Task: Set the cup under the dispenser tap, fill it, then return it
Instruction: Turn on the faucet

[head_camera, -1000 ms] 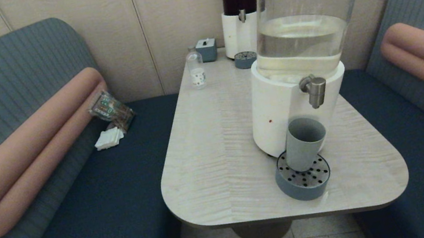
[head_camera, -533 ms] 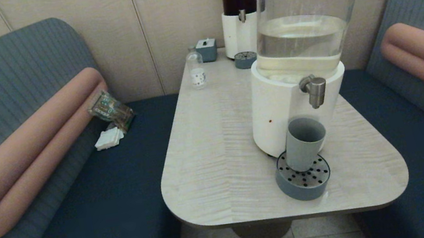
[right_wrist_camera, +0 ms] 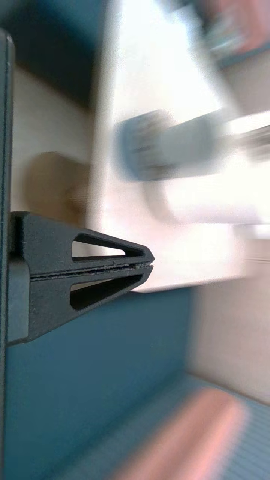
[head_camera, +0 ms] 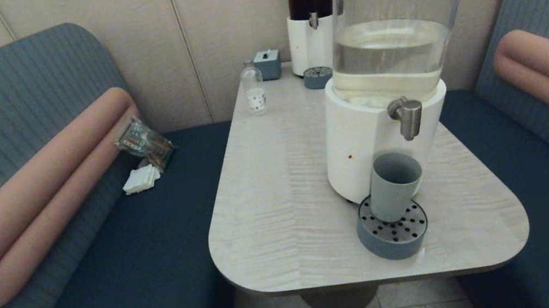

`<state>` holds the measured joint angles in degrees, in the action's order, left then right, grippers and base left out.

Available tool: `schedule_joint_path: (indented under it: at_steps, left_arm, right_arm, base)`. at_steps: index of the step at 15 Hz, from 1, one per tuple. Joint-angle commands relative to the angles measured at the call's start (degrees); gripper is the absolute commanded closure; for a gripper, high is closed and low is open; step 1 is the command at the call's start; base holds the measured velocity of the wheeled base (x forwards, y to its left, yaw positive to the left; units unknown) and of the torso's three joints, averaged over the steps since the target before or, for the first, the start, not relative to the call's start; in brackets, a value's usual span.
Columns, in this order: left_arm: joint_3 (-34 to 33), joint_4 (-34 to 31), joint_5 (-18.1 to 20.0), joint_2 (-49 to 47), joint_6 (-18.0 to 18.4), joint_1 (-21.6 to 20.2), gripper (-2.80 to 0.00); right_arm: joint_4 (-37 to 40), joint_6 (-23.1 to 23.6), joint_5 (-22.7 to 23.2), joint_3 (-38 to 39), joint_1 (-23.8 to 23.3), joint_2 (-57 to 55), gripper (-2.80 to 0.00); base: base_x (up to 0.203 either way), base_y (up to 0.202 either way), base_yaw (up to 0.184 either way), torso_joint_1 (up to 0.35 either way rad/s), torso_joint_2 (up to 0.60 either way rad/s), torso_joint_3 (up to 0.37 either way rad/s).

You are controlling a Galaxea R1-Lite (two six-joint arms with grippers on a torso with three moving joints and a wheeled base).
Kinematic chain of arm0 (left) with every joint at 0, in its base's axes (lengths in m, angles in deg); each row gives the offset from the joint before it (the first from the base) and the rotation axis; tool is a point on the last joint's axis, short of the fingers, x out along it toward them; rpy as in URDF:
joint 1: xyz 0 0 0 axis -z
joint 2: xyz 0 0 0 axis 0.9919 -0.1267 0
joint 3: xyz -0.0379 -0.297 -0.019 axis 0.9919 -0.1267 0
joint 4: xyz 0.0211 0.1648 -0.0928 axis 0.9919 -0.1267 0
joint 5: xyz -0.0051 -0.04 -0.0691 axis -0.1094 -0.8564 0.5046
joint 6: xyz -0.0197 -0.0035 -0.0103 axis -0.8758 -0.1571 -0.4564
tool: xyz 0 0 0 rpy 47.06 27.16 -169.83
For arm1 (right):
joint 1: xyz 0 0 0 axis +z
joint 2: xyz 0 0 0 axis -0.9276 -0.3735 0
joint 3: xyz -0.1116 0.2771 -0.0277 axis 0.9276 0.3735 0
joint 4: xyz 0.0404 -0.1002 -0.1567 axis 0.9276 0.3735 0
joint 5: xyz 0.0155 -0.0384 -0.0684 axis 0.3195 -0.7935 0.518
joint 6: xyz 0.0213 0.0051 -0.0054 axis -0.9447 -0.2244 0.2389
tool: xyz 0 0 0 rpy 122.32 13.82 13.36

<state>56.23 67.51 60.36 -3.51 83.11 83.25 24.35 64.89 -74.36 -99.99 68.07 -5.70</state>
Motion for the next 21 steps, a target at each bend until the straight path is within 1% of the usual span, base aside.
schedule_joint_path:
  at_steps: [1,2,5,7,9,11,12,13,15,16,17,18,20,21]
  left_arm:
    - [0.01,-0.01,0.01,-0.02,0.06,0.00,0.00]
    - [0.01,-0.01,0.01,-0.02,0.08,0.00,0.00]
    - [0.01,-0.01,0.01,-0.02,0.01,0.00,0.00]
    - [0.01,-0.01,0.01,-0.02,0.08,0.00,0.00]
    - [0.01,-0.01,0.01,-0.02,0.09,0.00,0.00]
    - [0.01,-0.01,0.01,-0.02,0.09,0.00,0.00]
    - [0.01,-0.01,0.01,-0.02,0.05,0.00,0.00]
    - [0.01,-0.01,0.01,-0.02,0.01,0.00,0.00]
    - [0.01,-0.01,0.01,-0.11,0.01,0.06,0.00]
    - [0.01,-0.01,0.01,-0.02,0.09,0.00,0.00]
    - [0.01,-0.01,0.01,-0.02,0.01,0.00,0.00]
    - [0.01,-0.01,0.01,-0.11,0.01,0.00,0.00]
    - [0.01,-0.01,0.01,-0.03,0.01,0.00,0.00]
    - [0.01,-0.01,0.01,-0.02,0.01,0.00,0.00]
  right_arm:
    - [5.51,-0.26,0.68,-15.70,-0.08,-3.49,0.00]
    - [7.86,-0.59,1.36,-22.93,-0.21,-7.67,0.00]
    - [11.59,-1.16,2.50,-37.45,-0.24,-27.68,0.00]
    - [15.99,-1.20,2.99,-47.93,-0.11,-41.78,0.00]
    - [26.14,-1.36,2.79,-60.09,1.07,-55.84,0.00]
    - [37.59,-1.52,1.04,-70.18,2.73,-67.26,0.00]
    - [42.64,-1.55,-1.74,-74.08,4.88,-71.90,0.00]
    - [46.23,-1.54,-7.43,-76.52,8.91,-75.44,0.00]
    - [48.89,-1.32,-20.37,-78.40,17.75,-79.56,0.00]
    - [49.37,-1.26,-24.63,-79.13,21.29,-81.69,0.00]
    - [49.29,-1.19,-26.33,-80.71,22.89,-83.47,0.00]
    - [48.48,-1.15,-26.84,-82.69,23.68,-84.90,0.00]
    - [46.37,-1.41,-26.49,-85.34,24.11,-88.33,0.00]
    - [44.75,-1.60,-25.35,-86.35,24.12,-90.04,0.00]
  base:
    - [0.000,0.000,0.000,0.000,0.00,0.000]
    - [0.000,0.000,0.000,0.000,0.00,0.000]
    - [0.000,0.000,0.000,0.000,0.00,0.000]
    - [0.000,0.000,0.000,0.000,0.00,0.000]
    - [0.000,0.000,0.000,0.000,0.00,0.000]
    - [0.000,0.000,0.000,0.000,0.00,0.000]
    - [0.000,0.000,0.000,0.000,0.00,0.000]
    - [0.000,0.000,0.000,0.000,0.00,0.000]
    - [0.000,0.000,0.000,0.000,0.00,0.000]
    - [0.000,0.000,0.000,0.000,0.00,0.000]
    - [0.000,0.000,0.000,0.000,0.00,0.000]
    - [0.000,0.000,0.000,0.000,0.00,0.000]
    - [0.000,0.000,0.000,0.000,0.00,0.000]
    - [0.000,0.000,0.000,0.000,0.00,0.000]
